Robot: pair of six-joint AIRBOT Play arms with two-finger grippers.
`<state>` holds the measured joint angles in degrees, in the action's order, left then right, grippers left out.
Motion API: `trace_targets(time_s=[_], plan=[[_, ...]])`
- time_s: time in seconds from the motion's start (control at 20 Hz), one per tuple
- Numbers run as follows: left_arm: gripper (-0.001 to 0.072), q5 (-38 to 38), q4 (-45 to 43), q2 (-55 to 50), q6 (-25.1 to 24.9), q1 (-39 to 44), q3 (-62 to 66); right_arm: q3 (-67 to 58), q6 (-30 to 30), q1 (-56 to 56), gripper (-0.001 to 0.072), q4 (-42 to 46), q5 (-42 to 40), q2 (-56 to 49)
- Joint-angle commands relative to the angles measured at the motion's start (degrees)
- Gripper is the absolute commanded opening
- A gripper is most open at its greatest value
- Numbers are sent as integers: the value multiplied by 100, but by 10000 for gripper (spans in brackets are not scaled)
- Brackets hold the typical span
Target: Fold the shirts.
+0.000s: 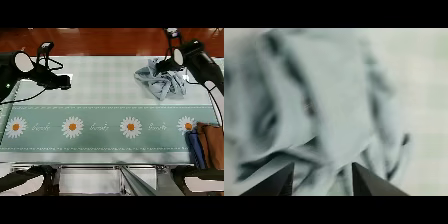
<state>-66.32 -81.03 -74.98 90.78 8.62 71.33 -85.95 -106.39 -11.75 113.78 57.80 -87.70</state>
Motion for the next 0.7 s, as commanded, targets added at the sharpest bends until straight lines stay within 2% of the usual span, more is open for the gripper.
trace_targets(time_s=[0.0, 0.15, 0.3, 0.55, 0.6, 0.65], plan=[[506, -566, 4, 74, -249, -164, -20, -4, -144, 776, 416, -205, -752, -184], [507, -564, -2, 584, -254, -188, -367, -4, 487, 1274, 415, -1349, -1141, -660], [507, -446, -2, 1060, -240, -254, -872, -4, 643, 1432, 415, -1480, -1182, -1241], [506, -101, 212, 1169, 55, -251, -1462, -4, 1045, 1366, 413, -2280, -1069, -1799], [506, 136, 485, 1161, 26, -251, -1593, -7, 979, 1366, 398, -2297, -938, -1834], [507, 299, 660, 1143, -7, -251, -1674, -46, 960, 1368, 273, -2317, -756, -1832]])
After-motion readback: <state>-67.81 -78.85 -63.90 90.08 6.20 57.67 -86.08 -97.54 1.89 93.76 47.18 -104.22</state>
